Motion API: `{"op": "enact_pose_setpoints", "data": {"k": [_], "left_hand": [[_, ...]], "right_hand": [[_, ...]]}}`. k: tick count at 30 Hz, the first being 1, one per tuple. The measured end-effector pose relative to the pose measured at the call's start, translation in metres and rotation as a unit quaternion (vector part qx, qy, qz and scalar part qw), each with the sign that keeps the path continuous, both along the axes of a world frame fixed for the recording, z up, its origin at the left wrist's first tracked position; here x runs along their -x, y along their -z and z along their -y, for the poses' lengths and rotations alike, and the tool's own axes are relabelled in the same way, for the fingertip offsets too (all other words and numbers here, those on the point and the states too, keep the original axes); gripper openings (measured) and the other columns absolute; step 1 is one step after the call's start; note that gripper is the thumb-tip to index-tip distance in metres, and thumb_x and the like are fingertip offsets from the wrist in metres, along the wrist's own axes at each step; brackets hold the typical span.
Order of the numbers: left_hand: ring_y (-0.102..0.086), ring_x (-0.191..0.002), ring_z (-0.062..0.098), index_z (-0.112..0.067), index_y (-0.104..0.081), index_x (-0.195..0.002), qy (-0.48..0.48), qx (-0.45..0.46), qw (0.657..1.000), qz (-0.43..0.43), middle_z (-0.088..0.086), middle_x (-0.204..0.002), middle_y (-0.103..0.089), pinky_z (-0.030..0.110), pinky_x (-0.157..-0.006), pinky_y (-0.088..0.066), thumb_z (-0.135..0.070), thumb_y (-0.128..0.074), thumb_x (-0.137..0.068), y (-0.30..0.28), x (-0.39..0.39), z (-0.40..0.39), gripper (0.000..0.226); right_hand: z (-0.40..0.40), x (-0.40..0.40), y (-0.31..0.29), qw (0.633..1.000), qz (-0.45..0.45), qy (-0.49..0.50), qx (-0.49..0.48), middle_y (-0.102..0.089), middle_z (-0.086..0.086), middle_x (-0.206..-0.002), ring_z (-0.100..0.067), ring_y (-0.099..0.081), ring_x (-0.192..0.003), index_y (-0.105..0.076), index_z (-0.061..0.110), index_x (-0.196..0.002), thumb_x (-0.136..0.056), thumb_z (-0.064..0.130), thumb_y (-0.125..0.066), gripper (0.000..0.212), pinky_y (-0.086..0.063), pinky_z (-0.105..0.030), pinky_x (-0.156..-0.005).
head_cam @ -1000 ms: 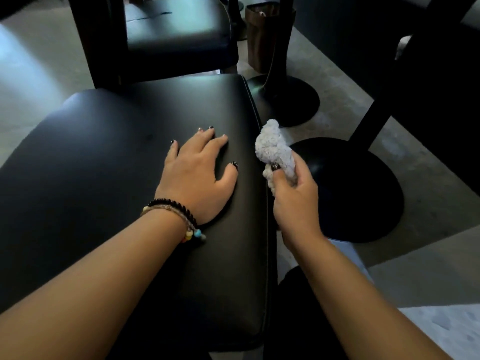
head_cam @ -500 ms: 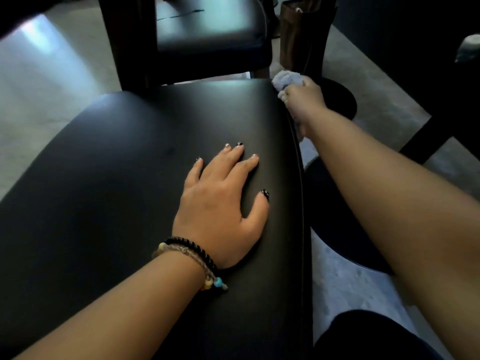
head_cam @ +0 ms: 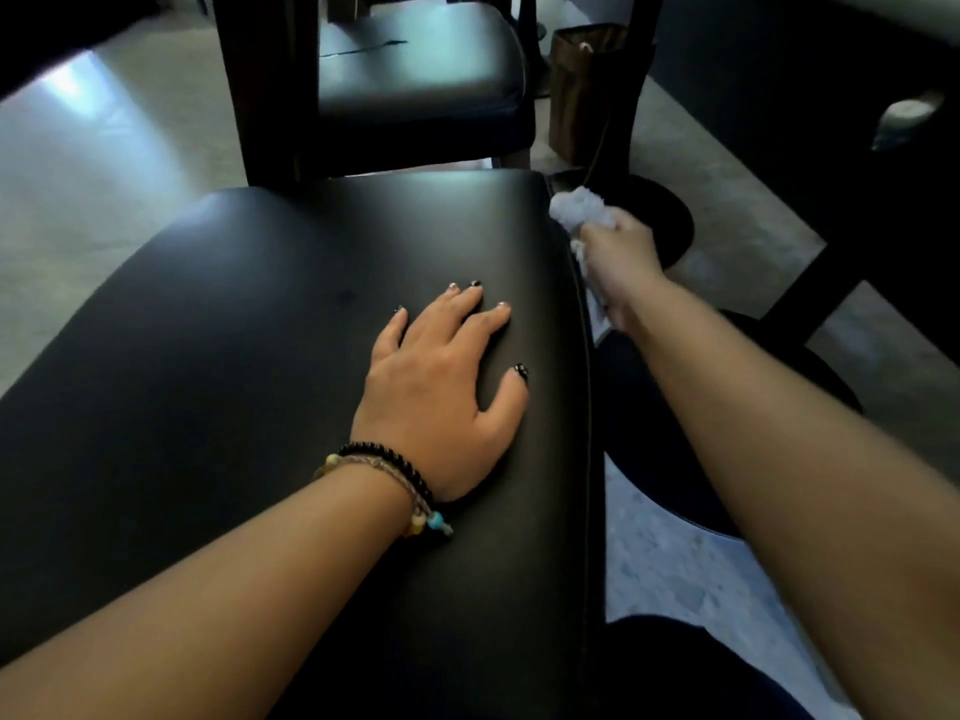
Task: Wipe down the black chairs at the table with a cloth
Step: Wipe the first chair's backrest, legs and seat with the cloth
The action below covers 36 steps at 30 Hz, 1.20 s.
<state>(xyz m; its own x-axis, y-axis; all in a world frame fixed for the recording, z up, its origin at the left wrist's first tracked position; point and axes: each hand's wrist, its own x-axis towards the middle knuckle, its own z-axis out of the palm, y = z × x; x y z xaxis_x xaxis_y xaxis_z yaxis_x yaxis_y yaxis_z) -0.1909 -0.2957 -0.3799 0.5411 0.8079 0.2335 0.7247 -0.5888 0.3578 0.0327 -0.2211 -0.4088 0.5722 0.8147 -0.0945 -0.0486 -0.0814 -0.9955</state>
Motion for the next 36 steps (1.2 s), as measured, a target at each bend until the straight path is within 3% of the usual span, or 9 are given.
{"op": "enact_pose_setpoints", "data": {"k": [4, 8, 15, 20, 24, 26, 32, 34, 36], "left_hand": [[-0.018, -0.145, 0.006, -0.032, -0.042, -0.143, -0.001, -0.002, 1.0, -0.006, -0.009, -0.154, -0.032, 0.04, -0.121, -0.008, -0.053, -0.033, -0.084, 0.001, -0.002, 0.0, 0.064], [-0.021, -0.145, 0.009, -0.03, -0.043, -0.142, 0.003, -0.012, 1.0, -0.001, -0.006, -0.153, -0.034, 0.042, -0.12, -0.009, -0.047, -0.044, -0.09, 0.005, -0.001, -0.003, 0.055], [-0.026, -0.143, 0.014, -0.025, -0.048, -0.139, 0.002, -0.016, 1.0, 0.022, -0.001, -0.152, -0.038, 0.042, -0.12, -0.012, -0.045, -0.046, -0.091, 0.002, -0.003, -0.002, 0.053], [-0.04, -0.135, 0.02, -0.016, -0.057, -0.13, 0.0, -0.025, 0.999, 0.036, 0.004, -0.143, -0.05, 0.036, -0.114, -0.025, -0.037, -0.048, -0.092, -0.002, 0.0, 0.01, 0.045], [-0.046, -0.13, 0.021, -0.014, -0.061, -0.125, 0.013, 0.027, 0.998, 0.059, 0.006, -0.135, -0.057, 0.028, -0.109, -0.03, -0.021, -0.052, -0.093, -0.009, 0.012, 0.035, 0.034], [-0.054, -0.121, 0.014, -0.017, -0.062, -0.123, 0.016, 0.144, 0.973, 0.177, 0.001, -0.124, -0.063, 0.024, -0.108, -0.035, -0.014, -0.059, -0.09, -0.016, 0.028, 0.055, 0.033], [-0.06, -0.116, 0.017, -0.014, -0.058, -0.123, 0.075, 0.369, 0.792, 0.481, 0.003, -0.121, -0.066, 0.034, -0.096, -0.049, -0.025, -0.056, -0.086, -0.037, 0.075, 0.123, 0.038], [-0.064, -0.106, 0.016, -0.011, -0.056, -0.121, 0.076, 0.364, 0.78, 0.504, 0.001, -0.113, -0.069, 0.03, -0.085, -0.052, -0.022, -0.066, -0.084, -0.041, 0.086, 0.14, 0.04], [-0.066, -0.102, 0.009, -0.009, -0.054, -0.123, 0.012, 0.306, 0.813, 0.496, -0.003, -0.11, -0.071, 0.022, -0.08, -0.053, -0.018, -0.079, -0.078, -0.042, 0.095, 0.149, 0.052]], "right_hand": [[0.072, 0.027, 0.008, 0.995, 0.082, 0.042, 0.023, -0.063, 0.007, -0.061, -0.01, -0.058, -0.059, -0.066, 0.023, -0.075, -0.078, 0.022, -0.053, 0.013, -0.046, -0.029, -0.059], [0.138, 0.064, 0.009, 0.989, 0.116, 0.063, 0.073, -0.067, -0.005, -0.082, -0.032, -0.062, -0.081, -0.062, 0.025, -0.085, -0.078, 0.025, -0.051, 0.013, -0.053, -0.047, -0.077], [0.22, 0.114, 0.0, 0.985, 0.125, 0.099, 0.071, -0.064, 0.015, -0.08, 0.001, -0.057, -0.074, -0.065, 0.027, -0.1, -0.085, 0.014, -0.05, 0.025, -0.041, -0.014, -0.065], [0.275, 0.141, 0.003, 0.993, 0.084, 0.063, 0.06, -0.069, 0.013, -0.091, 0.001, -0.062, -0.083, -0.066, 0.03, -0.109, -0.085, 0.015, -0.053, 0.031, -0.044, -0.02, -0.074], [0.303, 0.132, -0.023, 0.998, 0.052, 0.016, 0.041, -0.073, 0.012, -0.082, 0.0, -0.066, -0.073, -0.071, 0.034, -0.095, -0.073, 0.019, -0.054, 0.031, -0.048, -0.017, -0.063], [0.304, 0.124, -0.044, 0.997, 0.062, -0.023, 0.049, -0.071, 0.008, -0.079, -0.004, -0.064, -0.07, -0.068, 0.03, -0.093, -0.064, 0.023, -0.053, 0.033, -0.048, -0.021, -0.061], [0.27, 0.111, -0.104, 0.968, -0.064, -0.241, 0.039, -0.061, -0.011, -0.078, -0.021, -0.06, -0.071, -0.058, -0.005, -0.088, -0.063, 0.019, -0.057, 0.035, -0.047, -0.031, -0.063], [0.254, 0.117, -0.113, 0.945, -0.089, -0.311, 0.054, -0.059, -0.023, -0.09, -0.031, -0.058, -0.079, -0.057, -0.015, -0.097, -0.069, 0.02, -0.061, 0.045, -0.045, -0.04, -0.074], [0.241, 0.129, -0.116, 0.934, -0.062, -0.348, 0.058, -0.061, -0.021, -0.083, -0.029, -0.061, -0.075, -0.065, -0.005, -0.085, -0.077, 0.018, -0.065, 0.024, -0.048, -0.037, -0.07]]}}
